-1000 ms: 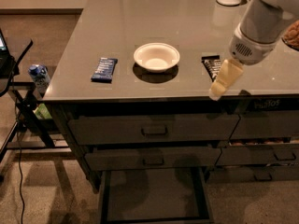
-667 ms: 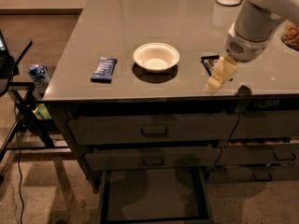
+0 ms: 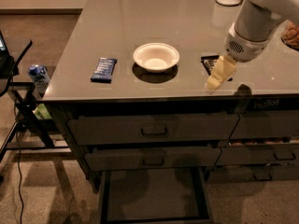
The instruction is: Place rxbar chocolate into bottom drawer
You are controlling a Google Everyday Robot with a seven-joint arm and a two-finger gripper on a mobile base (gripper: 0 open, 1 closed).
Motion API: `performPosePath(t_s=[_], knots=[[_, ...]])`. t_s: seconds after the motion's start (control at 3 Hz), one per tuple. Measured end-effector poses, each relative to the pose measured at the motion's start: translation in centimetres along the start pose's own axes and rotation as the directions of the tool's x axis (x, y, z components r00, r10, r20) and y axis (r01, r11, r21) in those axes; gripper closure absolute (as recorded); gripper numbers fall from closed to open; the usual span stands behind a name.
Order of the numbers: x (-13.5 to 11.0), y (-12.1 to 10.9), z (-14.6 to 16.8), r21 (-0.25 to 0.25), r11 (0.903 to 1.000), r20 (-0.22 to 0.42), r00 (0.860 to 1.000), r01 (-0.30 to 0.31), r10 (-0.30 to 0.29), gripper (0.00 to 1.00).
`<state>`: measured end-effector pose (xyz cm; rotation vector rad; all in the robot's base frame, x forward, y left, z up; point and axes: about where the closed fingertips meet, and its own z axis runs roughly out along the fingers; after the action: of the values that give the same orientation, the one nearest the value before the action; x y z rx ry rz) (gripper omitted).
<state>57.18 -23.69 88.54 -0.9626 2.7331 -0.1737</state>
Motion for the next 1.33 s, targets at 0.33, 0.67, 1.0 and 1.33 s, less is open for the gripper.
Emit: performPosePath(t_s=[0.33,0.67,1.0,1.33], knots=[[-1.6,-1.2,1.2,-0.024,0.9987,0.0,0.999,-0.045,0.045,0.0],[-4.4,-3.0,2.3,-0.033,0.9962,-0.001,0.997,-0.081,0.081,0.0],[-4.4,-3.0,2.3,-0.033,0.9962,0.0,0.997,-0.081,0.081,0.0],[-4.7,-3.8,3.7,-0.076,0.9907,-0.02,0.993,-0.113,0.112,0.0]])
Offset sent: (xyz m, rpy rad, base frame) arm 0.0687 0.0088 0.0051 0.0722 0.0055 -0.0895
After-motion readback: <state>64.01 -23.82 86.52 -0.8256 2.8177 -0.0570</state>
